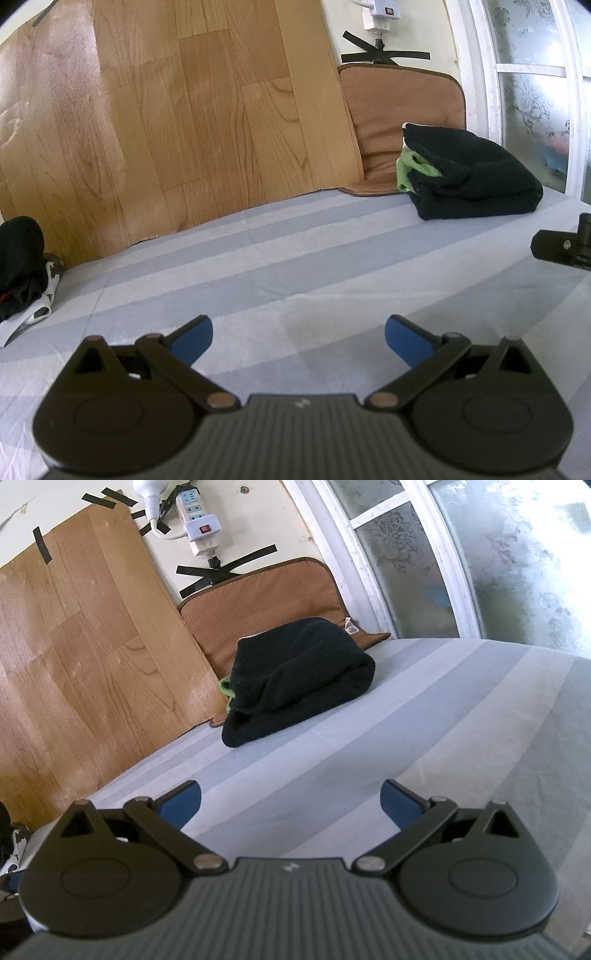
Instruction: Fold small clothes
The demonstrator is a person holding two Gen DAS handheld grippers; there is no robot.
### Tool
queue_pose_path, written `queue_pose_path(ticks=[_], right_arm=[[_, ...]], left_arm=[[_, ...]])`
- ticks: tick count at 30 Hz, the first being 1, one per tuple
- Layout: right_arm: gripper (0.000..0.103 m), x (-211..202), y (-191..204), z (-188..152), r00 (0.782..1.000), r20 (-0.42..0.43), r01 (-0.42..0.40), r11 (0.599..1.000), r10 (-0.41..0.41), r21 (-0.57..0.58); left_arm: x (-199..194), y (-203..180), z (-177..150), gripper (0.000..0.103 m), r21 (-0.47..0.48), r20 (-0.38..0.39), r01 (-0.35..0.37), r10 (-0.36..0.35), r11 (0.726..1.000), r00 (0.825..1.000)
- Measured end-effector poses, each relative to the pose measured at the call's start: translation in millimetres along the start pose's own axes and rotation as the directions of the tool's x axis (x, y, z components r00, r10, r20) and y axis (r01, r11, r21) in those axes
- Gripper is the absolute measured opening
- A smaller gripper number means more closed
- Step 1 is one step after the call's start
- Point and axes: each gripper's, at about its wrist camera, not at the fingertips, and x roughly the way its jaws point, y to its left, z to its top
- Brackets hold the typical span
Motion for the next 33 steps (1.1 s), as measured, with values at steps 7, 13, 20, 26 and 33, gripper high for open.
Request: queue_pose_path(ticks=[7,13,20,26,33], right_arm=[[0.103,0.1,-0.7,0.7,1.0,0.002,-0.002,1.0,0.002,0.001],[0.103,-1.3,-2.1,0.1,1.0,0.009,-0.002,1.0,0.002,0.007],[0.103,-2.1,-3.0,0.0,1.0,0.012,-0.002,1.0,0.002,0.009],[0.103,-2.1,-3.2,0.6,1.0,0.011,-0.001,1.0,0.001,0.011],[0.103,-2.6,-3.6,-0.7,1.0,0.012,0.001,1.0,-0.001,0.016]], left_arm=[[0.2,-0.2,-0.5,0.103,0.002,0.001,-0.003,0.003,1.0,1.0],[0.5,-1.0,-1.0,0.103,0.004,0.003,-0.007,0.007,1.0,1.0],[0.4,-0.6,-1.0,0.103,0.006,0.004,-0.005,0.005,1.0,1.0],[0.4,-0.5,-1.0,0.103,0.005,0.003,-0.005,0.005,1.0,1.0],[0.3,-0.1,-1.0,0.103,0.006,0.004,-0.004,0.004,1.0,1.0]])
